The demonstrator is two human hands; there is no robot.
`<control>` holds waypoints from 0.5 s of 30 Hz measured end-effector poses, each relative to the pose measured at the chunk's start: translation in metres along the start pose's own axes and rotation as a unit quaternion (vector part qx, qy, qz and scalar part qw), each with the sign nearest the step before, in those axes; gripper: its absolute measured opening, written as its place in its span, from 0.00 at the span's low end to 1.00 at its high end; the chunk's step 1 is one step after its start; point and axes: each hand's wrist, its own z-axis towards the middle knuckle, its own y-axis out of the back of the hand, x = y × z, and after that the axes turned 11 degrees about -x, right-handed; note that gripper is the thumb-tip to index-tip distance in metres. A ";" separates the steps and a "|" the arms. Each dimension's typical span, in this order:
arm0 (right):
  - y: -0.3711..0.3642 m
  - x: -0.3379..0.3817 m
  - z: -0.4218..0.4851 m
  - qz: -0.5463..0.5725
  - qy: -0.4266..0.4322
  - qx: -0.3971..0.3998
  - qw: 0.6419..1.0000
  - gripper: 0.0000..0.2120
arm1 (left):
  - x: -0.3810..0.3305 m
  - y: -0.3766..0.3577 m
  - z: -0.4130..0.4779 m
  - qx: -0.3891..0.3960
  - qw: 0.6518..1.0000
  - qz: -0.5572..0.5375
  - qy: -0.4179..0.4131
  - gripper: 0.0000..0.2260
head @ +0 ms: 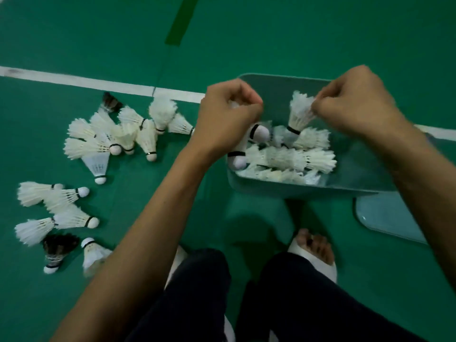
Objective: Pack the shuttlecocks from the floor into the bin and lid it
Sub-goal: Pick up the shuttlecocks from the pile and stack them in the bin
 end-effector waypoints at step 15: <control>-0.040 -0.092 -0.014 -0.319 0.035 0.081 0.944 0.14 | 0.047 -0.134 0.008 0.273 0.878 0.388 -0.069 0.02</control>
